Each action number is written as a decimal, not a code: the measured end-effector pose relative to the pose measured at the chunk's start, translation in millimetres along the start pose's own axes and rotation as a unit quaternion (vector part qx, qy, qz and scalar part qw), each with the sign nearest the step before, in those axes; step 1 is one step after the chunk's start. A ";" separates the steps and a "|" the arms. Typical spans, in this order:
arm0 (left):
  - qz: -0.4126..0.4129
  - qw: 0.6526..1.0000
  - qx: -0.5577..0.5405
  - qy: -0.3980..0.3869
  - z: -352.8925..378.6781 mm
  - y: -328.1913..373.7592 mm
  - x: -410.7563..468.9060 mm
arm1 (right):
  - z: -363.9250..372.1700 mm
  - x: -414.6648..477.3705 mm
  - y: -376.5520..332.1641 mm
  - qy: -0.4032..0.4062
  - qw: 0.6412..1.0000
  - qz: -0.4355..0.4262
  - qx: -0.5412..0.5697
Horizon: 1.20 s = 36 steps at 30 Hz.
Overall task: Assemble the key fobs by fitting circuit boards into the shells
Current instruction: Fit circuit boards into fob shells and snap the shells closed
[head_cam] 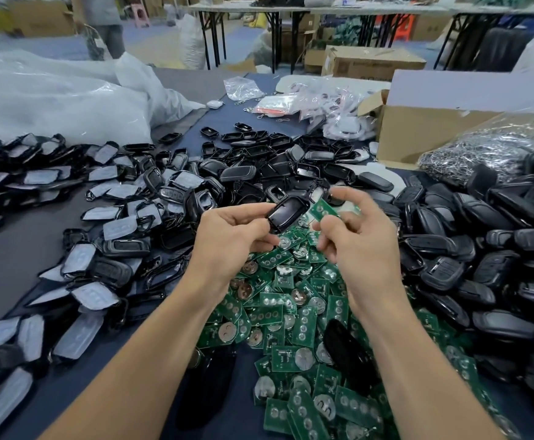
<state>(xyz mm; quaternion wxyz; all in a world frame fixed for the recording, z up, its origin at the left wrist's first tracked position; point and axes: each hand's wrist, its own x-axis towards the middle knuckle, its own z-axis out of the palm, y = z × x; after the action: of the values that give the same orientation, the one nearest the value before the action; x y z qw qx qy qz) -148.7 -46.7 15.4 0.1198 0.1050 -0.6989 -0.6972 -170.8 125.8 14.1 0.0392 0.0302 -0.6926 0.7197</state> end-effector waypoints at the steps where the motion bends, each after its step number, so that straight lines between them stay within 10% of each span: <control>1: -0.001 1.000 0.006 -0.003 0.1 -0.6 0.3 | -0.5 0.3 1.6 0.001 1.000 -0.003 -0.024; 36: 0.040 0.997 0.037 -0.052 6.3 -2.4 -6.6 | 16.9 -17.2 5.8 0.087 0.983 -0.116 -0.117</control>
<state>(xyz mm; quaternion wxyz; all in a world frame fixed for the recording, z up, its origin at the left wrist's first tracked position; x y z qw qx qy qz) -144.4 -38.6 12.9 0.1071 0.0443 -0.7330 -0.6703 -154.4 108.4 7.4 0.1854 0.0429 -0.7575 0.6245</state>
